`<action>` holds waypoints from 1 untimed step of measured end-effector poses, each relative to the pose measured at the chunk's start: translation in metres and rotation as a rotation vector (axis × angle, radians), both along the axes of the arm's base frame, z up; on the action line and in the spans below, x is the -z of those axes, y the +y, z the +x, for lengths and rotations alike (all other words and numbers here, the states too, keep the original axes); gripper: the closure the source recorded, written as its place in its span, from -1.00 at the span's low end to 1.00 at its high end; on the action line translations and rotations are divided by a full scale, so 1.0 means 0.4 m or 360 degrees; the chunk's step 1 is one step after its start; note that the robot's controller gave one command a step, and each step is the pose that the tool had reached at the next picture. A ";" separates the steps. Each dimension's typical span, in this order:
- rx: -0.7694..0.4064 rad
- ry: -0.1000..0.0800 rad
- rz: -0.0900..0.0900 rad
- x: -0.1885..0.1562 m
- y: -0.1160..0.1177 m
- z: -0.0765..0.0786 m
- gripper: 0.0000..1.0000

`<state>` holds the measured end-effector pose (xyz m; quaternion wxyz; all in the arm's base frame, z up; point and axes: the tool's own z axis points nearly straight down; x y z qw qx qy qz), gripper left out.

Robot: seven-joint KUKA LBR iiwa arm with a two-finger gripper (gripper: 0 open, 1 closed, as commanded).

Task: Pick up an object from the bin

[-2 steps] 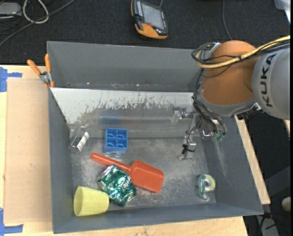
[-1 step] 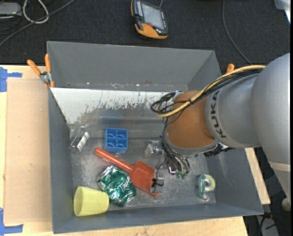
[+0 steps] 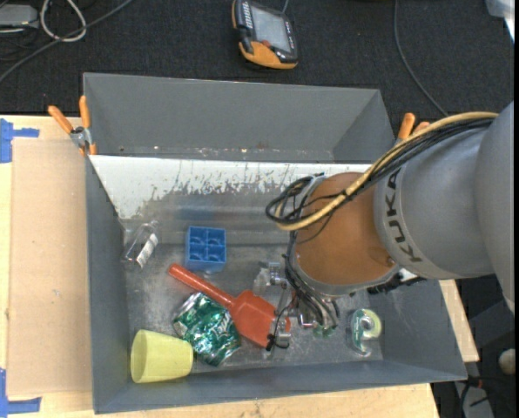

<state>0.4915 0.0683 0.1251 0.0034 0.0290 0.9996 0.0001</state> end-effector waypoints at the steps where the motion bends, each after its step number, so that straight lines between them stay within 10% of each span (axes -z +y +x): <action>1: 0.0109 0.0031 0.0000 0.066 -0.006 0.019 -1.00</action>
Offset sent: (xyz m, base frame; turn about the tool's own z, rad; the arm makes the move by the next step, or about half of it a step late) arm 0.0020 -0.0043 -0.0551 0.1156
